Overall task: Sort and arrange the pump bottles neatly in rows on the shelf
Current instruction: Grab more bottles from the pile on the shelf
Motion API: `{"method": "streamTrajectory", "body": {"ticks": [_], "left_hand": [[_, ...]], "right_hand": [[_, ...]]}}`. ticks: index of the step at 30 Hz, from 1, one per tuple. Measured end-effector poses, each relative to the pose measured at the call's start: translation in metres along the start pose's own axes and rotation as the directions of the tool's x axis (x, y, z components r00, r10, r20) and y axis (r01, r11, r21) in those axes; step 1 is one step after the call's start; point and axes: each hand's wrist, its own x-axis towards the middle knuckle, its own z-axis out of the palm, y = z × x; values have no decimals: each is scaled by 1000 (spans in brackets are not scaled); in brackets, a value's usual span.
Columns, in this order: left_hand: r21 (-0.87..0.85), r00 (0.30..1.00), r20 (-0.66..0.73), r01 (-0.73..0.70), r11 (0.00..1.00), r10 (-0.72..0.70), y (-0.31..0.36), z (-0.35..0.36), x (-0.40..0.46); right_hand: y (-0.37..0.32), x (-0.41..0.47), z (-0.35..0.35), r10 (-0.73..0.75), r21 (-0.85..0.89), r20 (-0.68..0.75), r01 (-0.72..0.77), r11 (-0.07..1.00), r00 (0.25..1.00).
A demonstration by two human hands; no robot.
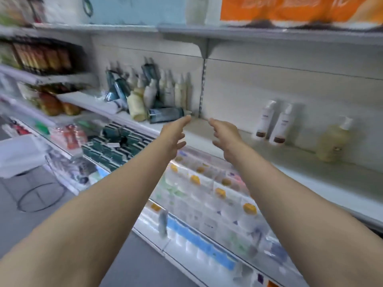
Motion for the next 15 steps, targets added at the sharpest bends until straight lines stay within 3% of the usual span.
{"method": "streamTrajectory", "body": {"ticks": [6, 15], "left_hand": [[-64, 983, -184, -31, 997, 19, 24, -112, 23], [-113, 940, -342, -59, 992, 17, 41, -210, 88]], "right_hand": [[-13, 16, 115, 13, -30, 182, -7, 1000, 983], [-18, 75, 251, 12, -38, 314, 0, 999, 949]]}}
